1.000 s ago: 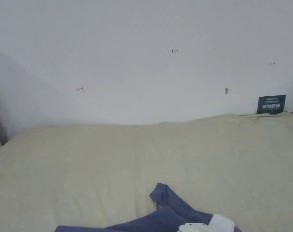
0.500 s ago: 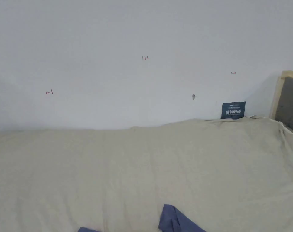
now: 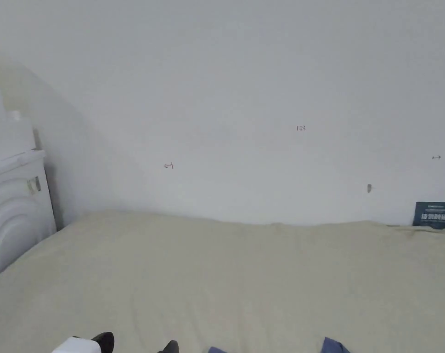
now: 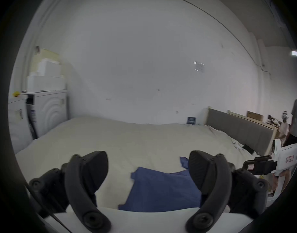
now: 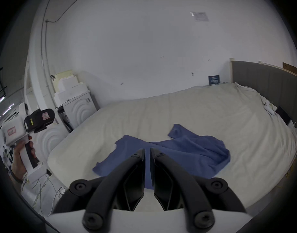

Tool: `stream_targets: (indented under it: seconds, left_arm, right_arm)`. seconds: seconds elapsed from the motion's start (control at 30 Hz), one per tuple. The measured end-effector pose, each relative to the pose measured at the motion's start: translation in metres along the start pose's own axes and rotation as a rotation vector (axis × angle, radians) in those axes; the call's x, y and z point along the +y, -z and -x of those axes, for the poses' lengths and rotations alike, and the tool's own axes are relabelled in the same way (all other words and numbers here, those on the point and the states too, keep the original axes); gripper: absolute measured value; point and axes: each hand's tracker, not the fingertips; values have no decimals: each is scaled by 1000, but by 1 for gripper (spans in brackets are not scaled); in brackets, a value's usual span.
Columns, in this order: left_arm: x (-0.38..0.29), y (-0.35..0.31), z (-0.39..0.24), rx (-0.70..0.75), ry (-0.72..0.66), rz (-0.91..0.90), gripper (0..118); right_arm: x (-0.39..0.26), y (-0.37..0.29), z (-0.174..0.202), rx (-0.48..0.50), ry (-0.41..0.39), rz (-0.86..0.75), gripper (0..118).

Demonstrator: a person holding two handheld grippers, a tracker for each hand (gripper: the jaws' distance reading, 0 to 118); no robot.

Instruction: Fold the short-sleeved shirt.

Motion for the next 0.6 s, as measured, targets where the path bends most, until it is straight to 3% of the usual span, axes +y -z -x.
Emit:
stream_targets:
  seconds: [0.13,0.17,0.23,0.33,0.6]
  left_arm:
    - [-14,-33,-3,60,6,-8,74]
    - [-16,-38,-4,67,4,2,62]
    - [-22,-45,-6,65,-19,22,22]
    - [-30,-50,-5,28,-108,82,4]
    - [-38,-48,-14,-4,-54,154,1]
  right_arm:
    - [-2,-2,16,5,-64,3,5]
    - [-4,-4,18,2,-80,4,5]
    - [-8,-7,21,-17,-94,16,5]
    - [-16,-13,20,-29,-81,14,5]
    - [-26,-24,9,-50,11,12,5]
